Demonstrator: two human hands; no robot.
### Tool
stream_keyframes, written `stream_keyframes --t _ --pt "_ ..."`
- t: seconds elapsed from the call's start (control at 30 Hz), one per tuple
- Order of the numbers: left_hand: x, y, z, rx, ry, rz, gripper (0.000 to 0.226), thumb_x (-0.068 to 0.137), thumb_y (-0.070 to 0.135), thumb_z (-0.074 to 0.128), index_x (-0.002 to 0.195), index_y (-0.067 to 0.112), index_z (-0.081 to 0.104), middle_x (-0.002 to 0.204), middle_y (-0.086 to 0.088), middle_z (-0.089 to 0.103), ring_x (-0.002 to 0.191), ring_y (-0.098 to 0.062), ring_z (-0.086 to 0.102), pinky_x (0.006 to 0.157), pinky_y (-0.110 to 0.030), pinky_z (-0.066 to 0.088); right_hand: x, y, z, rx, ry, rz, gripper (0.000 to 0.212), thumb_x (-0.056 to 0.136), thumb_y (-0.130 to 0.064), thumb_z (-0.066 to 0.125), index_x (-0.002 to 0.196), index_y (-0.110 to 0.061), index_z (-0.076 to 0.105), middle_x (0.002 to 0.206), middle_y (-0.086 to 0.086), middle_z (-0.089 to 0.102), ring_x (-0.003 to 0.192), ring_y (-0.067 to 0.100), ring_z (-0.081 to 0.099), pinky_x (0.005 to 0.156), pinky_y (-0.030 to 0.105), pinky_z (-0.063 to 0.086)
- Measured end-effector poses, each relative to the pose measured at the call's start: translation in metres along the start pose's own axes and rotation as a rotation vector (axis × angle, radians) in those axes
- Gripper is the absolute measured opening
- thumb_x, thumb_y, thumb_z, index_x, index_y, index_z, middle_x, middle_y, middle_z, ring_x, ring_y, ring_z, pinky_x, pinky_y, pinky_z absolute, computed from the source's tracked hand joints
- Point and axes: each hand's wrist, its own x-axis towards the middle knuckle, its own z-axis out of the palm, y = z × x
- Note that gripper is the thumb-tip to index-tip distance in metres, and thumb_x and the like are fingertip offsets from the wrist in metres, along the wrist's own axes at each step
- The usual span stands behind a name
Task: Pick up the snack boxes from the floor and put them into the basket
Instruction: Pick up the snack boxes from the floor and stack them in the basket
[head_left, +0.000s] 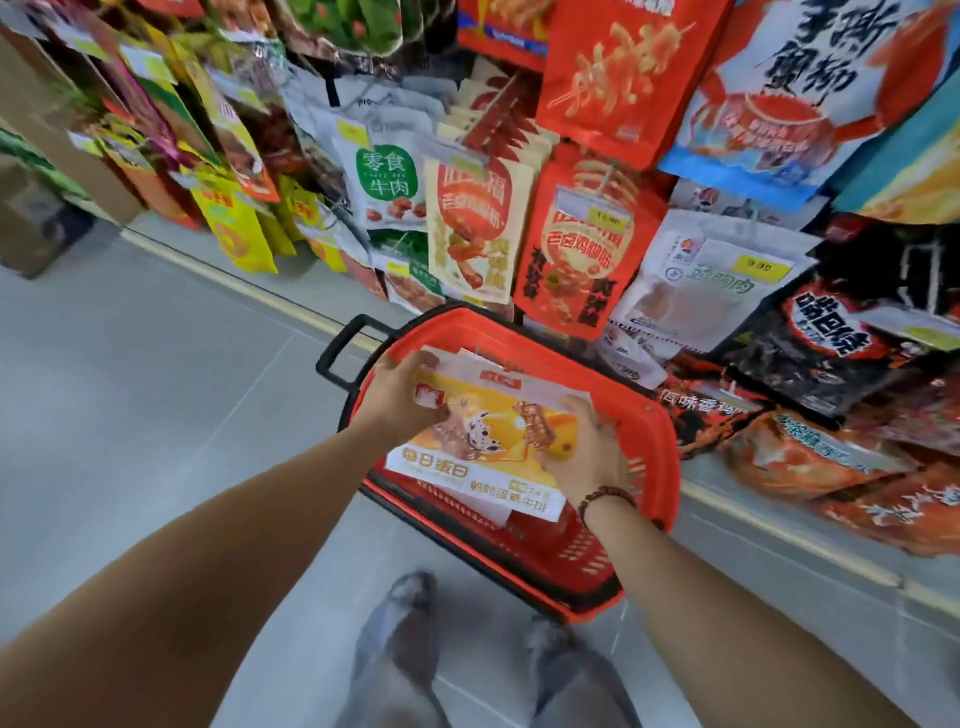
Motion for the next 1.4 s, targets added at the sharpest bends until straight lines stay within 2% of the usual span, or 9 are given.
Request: stream_keyframes --t 0.1,0.2,0.5,0.8,0.93,1.03,1.13,1.27,1.4 --pt "0.031 -0.027 0.004 0.02 -0.12 0.017 0.065 0.069 0.024 0.081 0.125 0.032 0.047 0.124 -0.008 0.04 0.095 -0.019 0.045 0.083 -0.022 0.037 0.007 -0.006 0.039 0.049 0.051 0.097 0.06 0.082 -0.029 0.068 0.132 -0.038 0.037 0.114 0.012 0.052 0.082 0.03 0.061 0.068 0.031 0.048" --pt "0.054 -0.05 0.015 0.014 -0.196 0.071 0.069 0.07 0.023 0.081 0.129 0.032 0.047 0.127 -0.005 0.038 0.099 -0.017 0.047 0.089 -0.021 0.036 0.011 -0.007 0.074 0.068 0.095 0.184 0.059 0.085 -0.034 0.064 0.135 -0.038 0.034 0.115 0.012 0.052 0.082 0.029 0.061 0.063 0.029 0.045" --pt "0.085 -0.135 0.063 0.042 -0.26 0.0 0.069 0.07 0.016 0.081 0.127 0.03 0.046 0.117 0.0 0.032 0.09 -0.014 0.05 0.087 -0.02 0.04 0.031 0.003 0.163 0.127 0.046 0.225 0.071 0.082 -0.032 0.069 0.142 -0.032 0.031 0.129 0.009 0.041 0.109 0.028 0.054 0.089 0.031 0.045" --pt "0.104 -0.185 0.114 -0.054 -0.266 -0.037 0.072 0.067 0.007 0.081 0.125 0.026 0.043 0.118 0.0 0.026 0.092 -0.015 0.048 0.085 -0.019 0.048 0.047 0.021 0.225 0.302 0.109 0.256 0.069 0.074 -0.04 0.075 0.133 -0.027 0.042 0.133 0.006 0.036 0.111 0.025 0.054 0.085 0.028 0.047" --pt "0.1 -0.2 0.13 -0.148 -0.32 -0.108 0.072 0.068 0.026 0.083 0.127 0.035 0.042 0.131 -0.002 0.026 0.113 -0.015 0.035 0.094 -0.023 0.038 0.05 0.024 0.235 0.39 0.131 0.364 0.063 0.082 -0.042 0.066 0.136 -0.029 0.037 0.14 0.006 0.031 0.112 0.018 0.046 0.083 0.017 0.036" --pt "0.104 -0.205 0.141 -0.159 -0.308 -0.088 0.066 0.076 0.044 0.072 0.134 0.041 0.041 0.141 0.003 0.023 0.128 -0.017 0.03 0.105 -0.033 0.036 0.059 0.029 0.24 0.332 0.123 0.392 0.064 0.087 -0.043 0.06 0.143 -0.033 0.032 0.138 0.008 0.031 0.12 0.024 0.045 0.091 0.02 0.033" --pt "0.112 -0.209 0.147 -0.117 -0.295 -0.085 0.064 0.082 0.043 0.067 0.138 0.039 0.039 0.146 0.004 0.022 0.135 -0.023 0.03 0.107 -0.041 0.039 0.064 0.034 0.248 0.295 0.08 0.392 0.067 0.086 -0.042 0.061 0.145 -0.036 0.029 0.138 0.008 0.03 0.121 0.022 0.044 0.091 0.018 0.032" --pt "0.116 -0.218 0.15 -0.046 -0.307 -0.009 0.068 0.08 0.042 0.069 0.139 0.041 0.035 0.148 0.005 0.021 0.135 -0.02 0.028 0.103 -0.036 0.04 0.068 0.041 0.258 0.262 0.031 0.391 0.068 0.089 -0.041 0.058 0.147 -0.036 0.023 0.145 0.011 0.027 0.131 0.026 0.037 0.104 0.031 0.034" --pt "0.114 -0.218 0.153 0.013 -0.328 0.022 0.071 0.079 0.044 0.069 0.139 0.046 0.031 0.15 0.005 0.019 0.137 -0.022 0.027 0.101 -0.037 0.042 0.068 0.047 0.264 0.148 -0.099 0.415 0.071 0.092 -0.045 0.051 0.148 -0.04 0.009 0.139 0.019 0.033 0.119 0.032 0.047 0.089 0.03 0.041"
